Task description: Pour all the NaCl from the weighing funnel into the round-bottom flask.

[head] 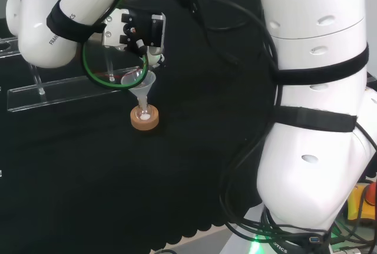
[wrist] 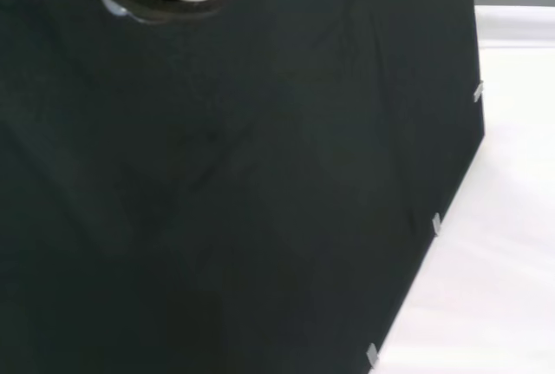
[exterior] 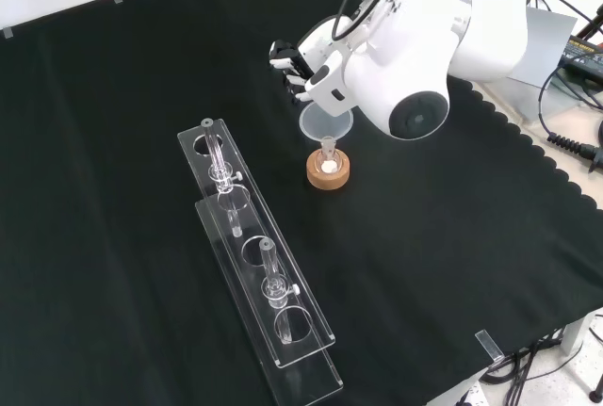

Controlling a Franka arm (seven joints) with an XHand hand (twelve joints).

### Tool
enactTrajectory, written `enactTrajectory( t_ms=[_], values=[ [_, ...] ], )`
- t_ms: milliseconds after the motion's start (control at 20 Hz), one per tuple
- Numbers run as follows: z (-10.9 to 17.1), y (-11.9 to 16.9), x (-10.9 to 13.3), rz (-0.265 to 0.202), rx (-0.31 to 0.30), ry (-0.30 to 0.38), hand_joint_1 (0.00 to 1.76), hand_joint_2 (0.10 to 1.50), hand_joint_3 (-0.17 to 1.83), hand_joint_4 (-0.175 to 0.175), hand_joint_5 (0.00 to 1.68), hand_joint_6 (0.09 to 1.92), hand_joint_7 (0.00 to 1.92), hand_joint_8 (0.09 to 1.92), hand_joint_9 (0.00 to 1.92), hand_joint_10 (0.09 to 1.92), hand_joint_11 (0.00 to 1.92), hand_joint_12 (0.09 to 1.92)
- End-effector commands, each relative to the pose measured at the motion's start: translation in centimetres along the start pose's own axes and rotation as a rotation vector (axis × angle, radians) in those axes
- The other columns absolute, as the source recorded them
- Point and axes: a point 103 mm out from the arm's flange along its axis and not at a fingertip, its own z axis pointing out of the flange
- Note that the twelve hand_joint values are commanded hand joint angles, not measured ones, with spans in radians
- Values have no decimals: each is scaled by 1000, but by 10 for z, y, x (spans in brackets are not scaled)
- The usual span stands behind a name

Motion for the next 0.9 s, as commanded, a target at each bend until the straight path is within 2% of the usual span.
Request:
enactTrajectory(
  t_ms=[50,550,700,900],
  values=[
    [-3,-1,-1,10,6,-44,1107,784,458,171,1217,693,1158,436,1381,135,966,974],
    [-16,-4,-1,21,5,-109,1105,784,458,175,1215,696,1159,436,1382,131,967,974],
    [-17,-4,-1,40,4,-129,1105,784,459,175,1215,696,1159,436,1383,130,968,974],
    [-18,-5,-2,47,12,-134,1105,784,459,175,1215,697,1160,436,1383,129,969,974]
  ],
)
